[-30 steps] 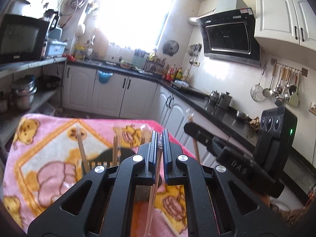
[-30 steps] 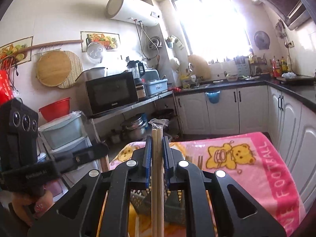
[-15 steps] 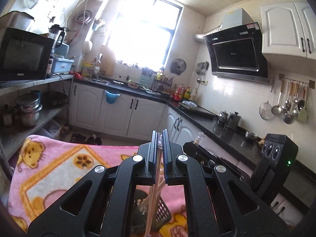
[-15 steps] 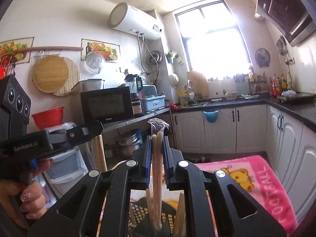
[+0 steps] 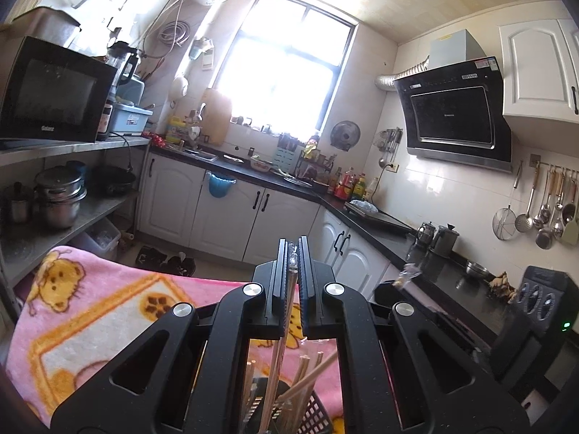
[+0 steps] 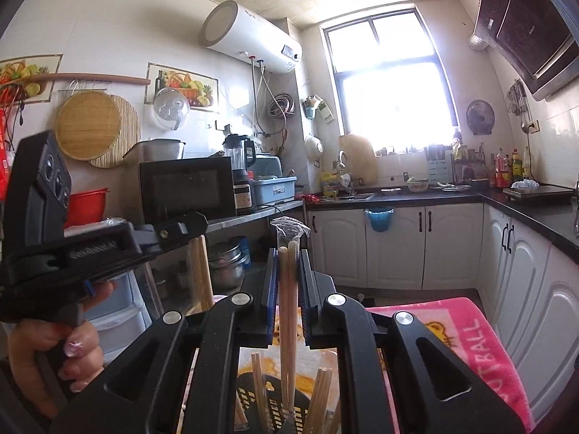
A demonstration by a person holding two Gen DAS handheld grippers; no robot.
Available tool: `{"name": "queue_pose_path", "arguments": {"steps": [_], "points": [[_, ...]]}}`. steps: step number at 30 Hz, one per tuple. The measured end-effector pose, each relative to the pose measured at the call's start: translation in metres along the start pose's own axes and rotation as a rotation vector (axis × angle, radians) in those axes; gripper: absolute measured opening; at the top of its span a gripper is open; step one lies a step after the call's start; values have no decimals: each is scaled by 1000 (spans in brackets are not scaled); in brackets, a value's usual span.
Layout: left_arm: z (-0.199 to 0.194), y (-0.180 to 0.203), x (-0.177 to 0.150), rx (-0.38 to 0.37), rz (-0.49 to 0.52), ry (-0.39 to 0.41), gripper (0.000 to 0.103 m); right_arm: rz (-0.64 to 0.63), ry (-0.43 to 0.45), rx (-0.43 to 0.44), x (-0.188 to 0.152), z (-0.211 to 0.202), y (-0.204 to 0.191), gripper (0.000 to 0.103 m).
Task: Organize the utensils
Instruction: 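Raise both held chopsticks upright and bring them above the caddy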
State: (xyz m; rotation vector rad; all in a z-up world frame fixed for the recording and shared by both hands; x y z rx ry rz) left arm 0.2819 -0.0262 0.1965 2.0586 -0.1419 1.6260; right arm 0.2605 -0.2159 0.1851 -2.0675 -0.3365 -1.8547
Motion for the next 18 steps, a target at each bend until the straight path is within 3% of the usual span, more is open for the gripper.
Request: {"name": "queue_pose_path", "arguments": {"steps": [18], "points": [[25,-11,-45,30,14,-64,3,-3,-93,-2,-30,6,-4,11]]}}
Point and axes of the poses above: each gripper's, at about its wrist camera, not at the fingertips, and z roughly the way its jaws point, y to its right, x to its top, the point moved 2 cm from there along z, roughly the way its jaws point
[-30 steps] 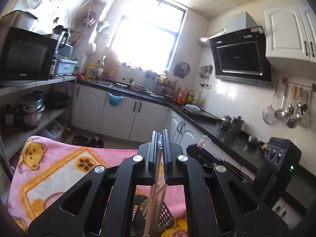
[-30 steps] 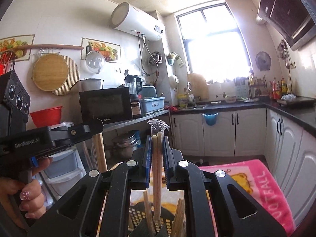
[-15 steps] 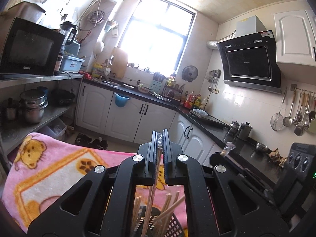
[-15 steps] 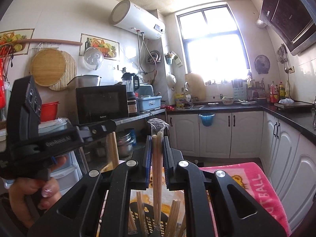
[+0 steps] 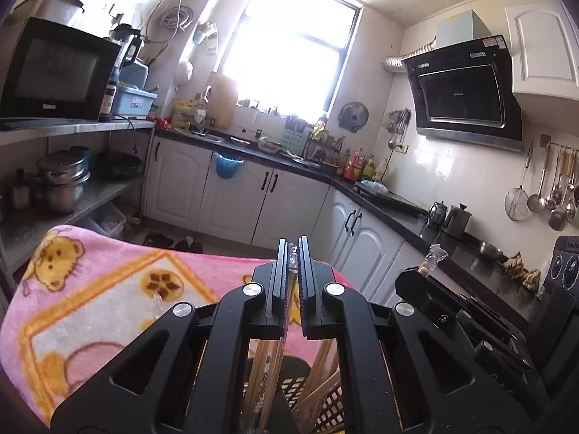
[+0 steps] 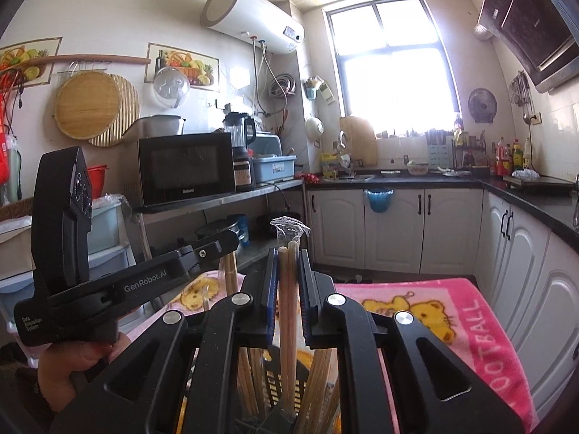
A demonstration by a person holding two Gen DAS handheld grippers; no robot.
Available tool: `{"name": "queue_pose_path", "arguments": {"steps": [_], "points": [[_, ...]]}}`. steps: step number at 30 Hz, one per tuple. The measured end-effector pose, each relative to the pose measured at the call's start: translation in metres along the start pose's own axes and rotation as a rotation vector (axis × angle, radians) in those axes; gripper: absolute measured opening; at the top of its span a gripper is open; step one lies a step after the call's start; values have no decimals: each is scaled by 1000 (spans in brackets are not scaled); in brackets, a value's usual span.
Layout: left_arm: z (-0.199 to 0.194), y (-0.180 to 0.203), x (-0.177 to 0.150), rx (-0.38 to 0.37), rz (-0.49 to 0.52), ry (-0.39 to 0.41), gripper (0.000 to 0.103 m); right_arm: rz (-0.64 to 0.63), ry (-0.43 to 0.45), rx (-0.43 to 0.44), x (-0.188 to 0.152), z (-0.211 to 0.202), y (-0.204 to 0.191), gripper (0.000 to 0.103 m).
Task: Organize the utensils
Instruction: 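Raise both held chopsticks upright and bring them above the caddy, then open both grippers to release the chopsticks into the caddy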
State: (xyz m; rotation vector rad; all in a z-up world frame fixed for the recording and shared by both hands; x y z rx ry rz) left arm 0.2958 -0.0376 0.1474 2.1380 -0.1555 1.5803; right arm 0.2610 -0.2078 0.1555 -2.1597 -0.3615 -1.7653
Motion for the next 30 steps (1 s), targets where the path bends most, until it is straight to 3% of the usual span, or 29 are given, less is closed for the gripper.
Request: {"name": "queue_pose_path", "arguments": {"steps": [18,22,30], "points": [[8,-7,-34,13,12,-93,3,78,-123,6,-35,6,8,11],[6,-10,-40,14,3,-108,3,89,-150,10,-41,5,9,25],[1,-13,-47,26,-3,-137,5,118,-185,-10,-53,-6,15,36]]}}
Point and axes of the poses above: each gripper's, at about its wrist camera, not at the fingertips, and z roughly the way its jaws point, y to its right, x to its top, the point moved 2 cm from there along z, roughly the way its jaws point
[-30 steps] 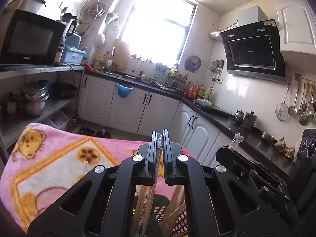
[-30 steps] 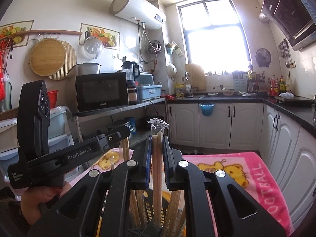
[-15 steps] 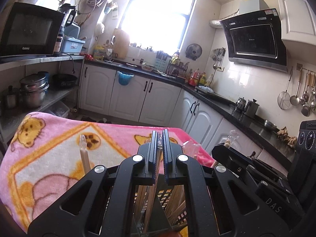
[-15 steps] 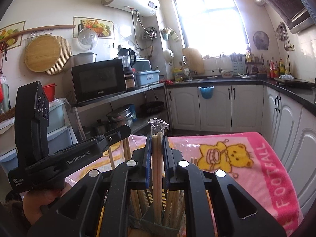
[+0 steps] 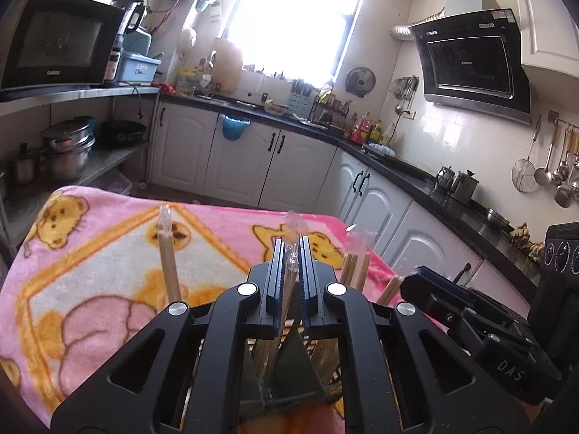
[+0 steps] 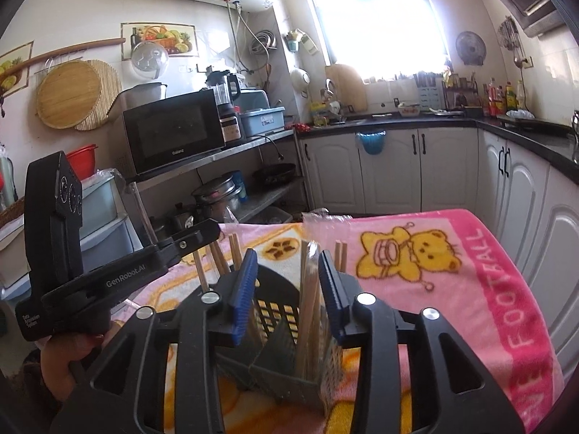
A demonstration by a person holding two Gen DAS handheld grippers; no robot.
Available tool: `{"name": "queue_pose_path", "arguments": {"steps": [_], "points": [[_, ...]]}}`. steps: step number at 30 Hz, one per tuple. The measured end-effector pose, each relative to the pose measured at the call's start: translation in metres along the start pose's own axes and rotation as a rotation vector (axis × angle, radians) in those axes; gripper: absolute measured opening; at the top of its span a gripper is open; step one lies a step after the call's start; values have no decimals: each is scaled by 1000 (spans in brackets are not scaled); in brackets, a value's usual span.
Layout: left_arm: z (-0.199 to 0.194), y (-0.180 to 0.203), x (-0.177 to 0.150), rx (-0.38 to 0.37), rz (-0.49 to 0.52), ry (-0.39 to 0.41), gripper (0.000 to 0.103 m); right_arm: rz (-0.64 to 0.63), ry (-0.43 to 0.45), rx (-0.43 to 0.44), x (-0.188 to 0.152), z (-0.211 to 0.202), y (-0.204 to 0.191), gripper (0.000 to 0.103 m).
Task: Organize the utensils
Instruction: 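Open both grippers to release the chopsticks into the caddy, then move both grippers back down toward the last chopsticks beside the caddy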
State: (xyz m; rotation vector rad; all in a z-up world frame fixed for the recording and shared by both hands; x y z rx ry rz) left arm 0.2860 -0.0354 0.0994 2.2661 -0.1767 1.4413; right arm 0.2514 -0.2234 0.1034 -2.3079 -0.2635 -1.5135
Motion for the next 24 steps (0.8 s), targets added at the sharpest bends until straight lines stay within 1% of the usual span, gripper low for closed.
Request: {"name": "queue_pose_path", "arguments": {"steps": [2,4,6,9,10,11,14,16,19,24], "points": [[-3,-1,-2,3,-2,-3,15,2,-8,-8,-2,-3,2,38],[-8,-2,-4,8,-3,-4,28,0,-16,-17,-3,-4,2,40],[-12,-2,-4,11,-5,-2,33,-4,-26,-24,-5,-7,3,42],[-19,-4,-5,13,-10,-1,46,-4,-36,-31,-9,-10,4,44],[-21,-4,-5,14,-12,-3,49,-3,-39,-31,-10,-11,4,44],[-24,-5,-6,15,-15,-5,51,-3,-42,-33,-11,-12,4,45],[-29,-5,-9,10,-15,-12,60,-4,-47,-36,-13,-15,4,46],[-33,-3,-10,11,-9,-12,68,-6,-50,-38,-14,-17,3,46],[-39,-1,-13,17,1,-9,76,-12,-52,-41,-16,-20,2,48],[-46,1,-19,33,8,-17,87,-23,-58,-52,-19,-25,0,52]]}}
Point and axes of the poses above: each gripper's, at about its wrist camera, not at the fingertips, and z roughly the way its jaws point, y to its right, x to its top, the point moved 2 cm from there along z, roughly the way its jaws point
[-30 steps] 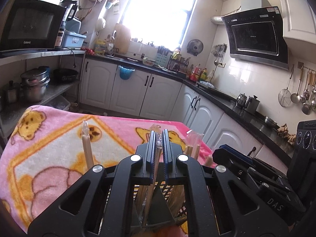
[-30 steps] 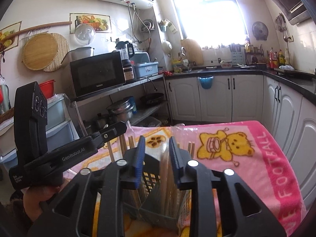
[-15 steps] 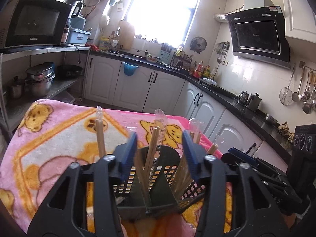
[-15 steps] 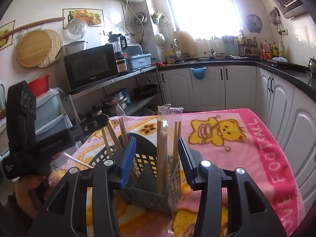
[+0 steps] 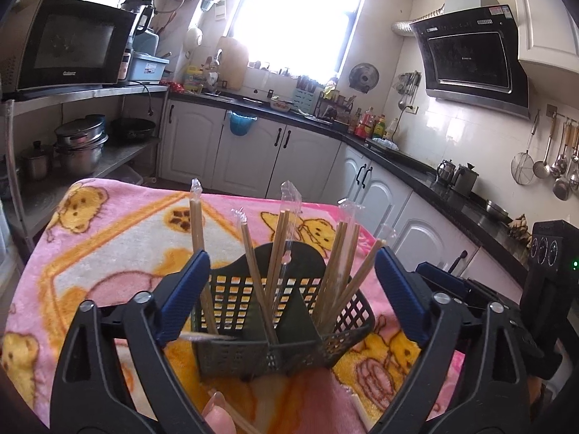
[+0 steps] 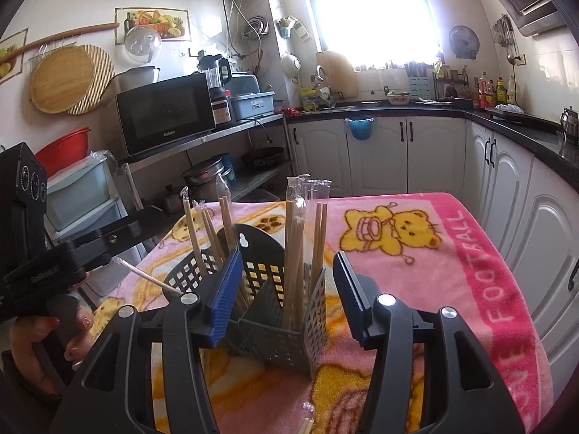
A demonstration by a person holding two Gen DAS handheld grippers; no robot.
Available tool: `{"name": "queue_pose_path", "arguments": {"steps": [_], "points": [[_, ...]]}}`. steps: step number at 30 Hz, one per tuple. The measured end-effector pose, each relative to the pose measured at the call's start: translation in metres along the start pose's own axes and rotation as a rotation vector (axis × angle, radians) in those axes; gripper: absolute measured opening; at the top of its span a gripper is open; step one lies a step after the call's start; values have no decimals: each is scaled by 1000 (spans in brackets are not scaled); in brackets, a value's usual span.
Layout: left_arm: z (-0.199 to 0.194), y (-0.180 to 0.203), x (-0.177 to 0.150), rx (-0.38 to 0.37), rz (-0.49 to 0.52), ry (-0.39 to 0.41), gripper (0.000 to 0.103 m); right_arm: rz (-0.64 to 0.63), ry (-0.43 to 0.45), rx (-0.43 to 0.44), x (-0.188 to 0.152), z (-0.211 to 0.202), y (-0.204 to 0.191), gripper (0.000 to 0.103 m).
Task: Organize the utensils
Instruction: 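Move both grippers back down toward the last chopsticks beside the caddy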
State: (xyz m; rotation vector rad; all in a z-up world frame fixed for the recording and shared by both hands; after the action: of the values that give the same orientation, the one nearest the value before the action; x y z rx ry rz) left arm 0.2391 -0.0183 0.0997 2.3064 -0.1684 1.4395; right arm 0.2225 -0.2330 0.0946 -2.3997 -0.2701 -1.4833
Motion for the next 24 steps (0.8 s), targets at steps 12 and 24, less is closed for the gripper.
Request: {"name": "queue_pose_path", "arguments": {"steps": [12,24], "points": [[-19,-3,-13,18,0,-2,92,-23,-11,-4,-8,-10,-7,58],[-35,-11,-20,37,-15,3,92,-44,-20,10,-14,-18,-17,61]]}}
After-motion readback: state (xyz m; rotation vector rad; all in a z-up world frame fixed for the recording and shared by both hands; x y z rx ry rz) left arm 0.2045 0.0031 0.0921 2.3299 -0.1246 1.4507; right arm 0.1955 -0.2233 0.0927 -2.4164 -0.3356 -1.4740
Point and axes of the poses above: each gripper's, at about its wrist camera, not at the fingertips, and z roughly the way its jaws point, y to its right, x to its top, the point moved 2 cm from there along z, roughly the way its jaws point
